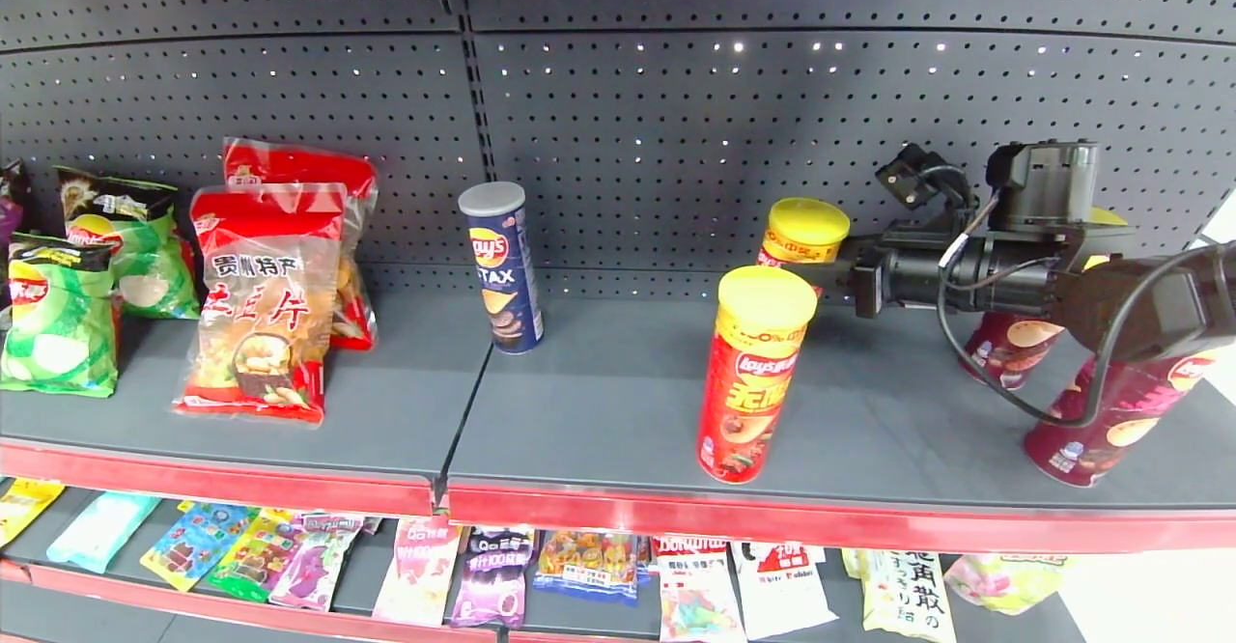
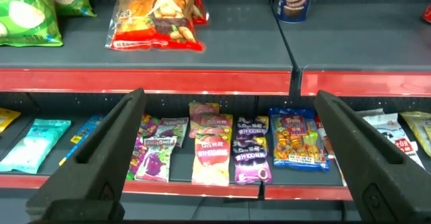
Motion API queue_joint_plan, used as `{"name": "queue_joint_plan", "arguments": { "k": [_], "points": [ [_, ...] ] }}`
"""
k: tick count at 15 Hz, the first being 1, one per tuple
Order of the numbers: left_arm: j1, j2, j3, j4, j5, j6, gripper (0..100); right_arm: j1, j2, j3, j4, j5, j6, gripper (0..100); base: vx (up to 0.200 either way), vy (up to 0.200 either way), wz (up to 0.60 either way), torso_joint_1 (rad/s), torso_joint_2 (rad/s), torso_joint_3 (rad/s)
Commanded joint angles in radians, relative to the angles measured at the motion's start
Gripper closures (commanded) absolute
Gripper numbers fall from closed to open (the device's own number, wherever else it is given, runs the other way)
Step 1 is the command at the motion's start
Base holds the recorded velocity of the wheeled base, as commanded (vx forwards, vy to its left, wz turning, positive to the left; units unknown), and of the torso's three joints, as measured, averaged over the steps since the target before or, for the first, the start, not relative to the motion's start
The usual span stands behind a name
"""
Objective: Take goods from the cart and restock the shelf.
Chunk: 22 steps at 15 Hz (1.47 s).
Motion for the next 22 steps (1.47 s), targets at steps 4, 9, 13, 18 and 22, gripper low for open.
{"name": "queue_joint_plan", "arguments": {
  "k": [4, 9, 13, 18, 22],
  "points": [
    [0.000, 0.001, 0.000, 0.000, 0.000, 0.000, 0, 0.017, 0.017, -0.016, 0.000, -0.006, 0.001, 100, 0.000, 0.000, 0.00, 0.000, 0.00, 0.000],
    [0.000, 0.001, 0.000, 0.000, 0.000, 0.000, 0, 0.025, 0.032, -0.027, 0.000, -0.008, 0.001, 100, 0.000, 0.000, 0.00, 0.000, 0.00, 0.000],
    [0.000, 0.001, 0.000, 0.000, 0.000, 0.000, 0, 0.033, 0.035, -0.022, 0.001, -0.014, 0.001, 100, 0.000, 0.000, 0.00, 0.000, 0.00, 0.000],
    [0.000, 0.001, 0.000, 0.000, 0.000, 0.000, 0, 0.037, 0.040, -0.024, 0.001, -0.026, 0.001, 0, 0.000, 0.000, 0.00, 0.000, 0.00, 0.000],
    [0.000, 0.001, 0.000, 0.000, 0.000, 0.000, 0, 0.036, 0.035, -0.025, 0.001, -0.029, 0.005, 0, 0.000, 0.000, 0.00, 0.000, 0.00, 0.000]
  ]
}}
